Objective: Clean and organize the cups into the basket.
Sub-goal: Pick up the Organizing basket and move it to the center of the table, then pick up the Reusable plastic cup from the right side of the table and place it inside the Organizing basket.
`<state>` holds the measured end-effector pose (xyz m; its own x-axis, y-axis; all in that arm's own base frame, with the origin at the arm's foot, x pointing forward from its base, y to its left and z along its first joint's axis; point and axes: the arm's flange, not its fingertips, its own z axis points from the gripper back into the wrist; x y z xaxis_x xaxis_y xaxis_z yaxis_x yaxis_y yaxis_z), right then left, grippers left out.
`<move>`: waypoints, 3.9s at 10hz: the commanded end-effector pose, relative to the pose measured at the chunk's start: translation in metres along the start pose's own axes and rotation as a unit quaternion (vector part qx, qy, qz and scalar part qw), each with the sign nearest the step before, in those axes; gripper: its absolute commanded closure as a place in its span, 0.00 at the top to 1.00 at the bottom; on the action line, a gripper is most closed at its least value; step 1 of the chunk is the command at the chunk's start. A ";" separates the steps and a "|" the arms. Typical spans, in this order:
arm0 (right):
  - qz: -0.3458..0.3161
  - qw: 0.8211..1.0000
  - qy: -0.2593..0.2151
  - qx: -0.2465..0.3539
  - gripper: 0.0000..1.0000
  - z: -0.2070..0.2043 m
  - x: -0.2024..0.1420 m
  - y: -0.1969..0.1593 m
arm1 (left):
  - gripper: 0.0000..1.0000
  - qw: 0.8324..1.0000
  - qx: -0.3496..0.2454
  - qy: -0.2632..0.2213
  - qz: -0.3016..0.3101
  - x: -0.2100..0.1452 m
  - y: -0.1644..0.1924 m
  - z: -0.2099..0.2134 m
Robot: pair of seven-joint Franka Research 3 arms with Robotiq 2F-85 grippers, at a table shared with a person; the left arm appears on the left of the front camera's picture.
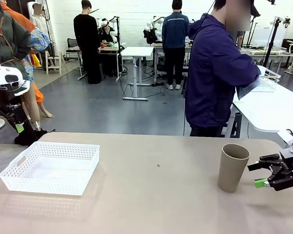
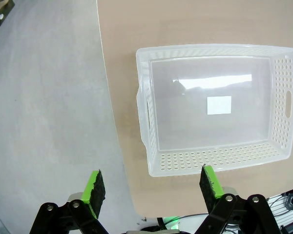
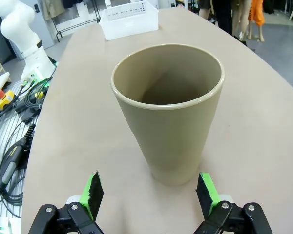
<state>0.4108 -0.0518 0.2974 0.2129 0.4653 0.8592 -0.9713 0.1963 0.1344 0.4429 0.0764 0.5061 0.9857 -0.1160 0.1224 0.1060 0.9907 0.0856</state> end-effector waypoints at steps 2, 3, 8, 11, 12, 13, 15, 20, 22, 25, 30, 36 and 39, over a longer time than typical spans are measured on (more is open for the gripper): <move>0.000 1.000 0.000 0.000 1.00 0.000 0.000 0.000 | 1.00 1.000 0.000 0.000 0.000 0.000 0.000 0.000; 0.013 1.000 0.001 -0.001 1.00 -0.005 0.000 0.000 | 1.00 1.000 0.000 0.001 -0.009 -0.002 0.006 -0.003; 0.054 0.998 -0.014 -0.008 1.00 -0.026 0.001 -0.003 | 1.00 0.999 -0.031 -0.032 -0.015 0.018 0.015 -0.024; 0.061 0.998 -0.020 0.005 1.00 -0.038 0.000 -0.006 | 1.00 0.999 -0.034 -0.033 -0.013 0.028 0.015 -0.033; 0.064 0.998 -0.023 0.004 1.00 -0.040 -0.001 -0.007 | 1.00 0.999 -0.034 -0.036 -0.015 0.029 0.016 -0.035; 0.062 0.998 -0.026 0.003 1.00 -0.041 -0.002 -0.010 | 1.00 0.999 -0.033 -0.037 -0.020 0.030 0.014 -0.038; 0.051 0.998 -0.026 -0.007 1.00 -0.044 -0.006 -0.018 | 1.00 0.998 -0.026 -0.037 -0.037 0.028 0.009 -0.043; 0.068 0.997 -0.043 -0.008 1.00 -0.061 -0.001 -0.033 | 1.00 0.998 -0.016 -0.021 -0.051 0.029 0.001 -0.055; 0.070 0.997 -0.043 0.002 1.00 -0.070 0.000 -0.035 | 1.00 0.999 -0.019 -0.011 -0.049 0.030 0.002 -0.058; 0.072 0.996 -0.042 0.010 1.00 -0.079 0.003 -0.036 | 1.00 0.999 -0.024 0.009 -0.043 0.031 0.002 -0.073; 0.071 0.997 -0.042 0.008 1.00 -0.088 0.008 -0.040 | 1.00 0.998 -0.033 0.019 -0.041 0.024 0.003 -0.088; 0.086 0.995 -0.048 0.001 1.00 -0.094 0.017 -0.036 | 1.00 0.997 -0.043 0.048 -0.033 0.034 0.003 -0.122; 0.092 0.994 -0.051 0.000 1.00 -0.096 0.020 -0.035 | 1.00 0.997 -0.052 0.057 -0.023 0.046 0.007 -0.137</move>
<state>0.4595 0.0269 0.2642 0.0456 0.4037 0.9137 -0.9957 0.0927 0.0087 0.4967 0.0837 0.3769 0.9840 -0.1783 -0.0017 0.1783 0.9839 0.0090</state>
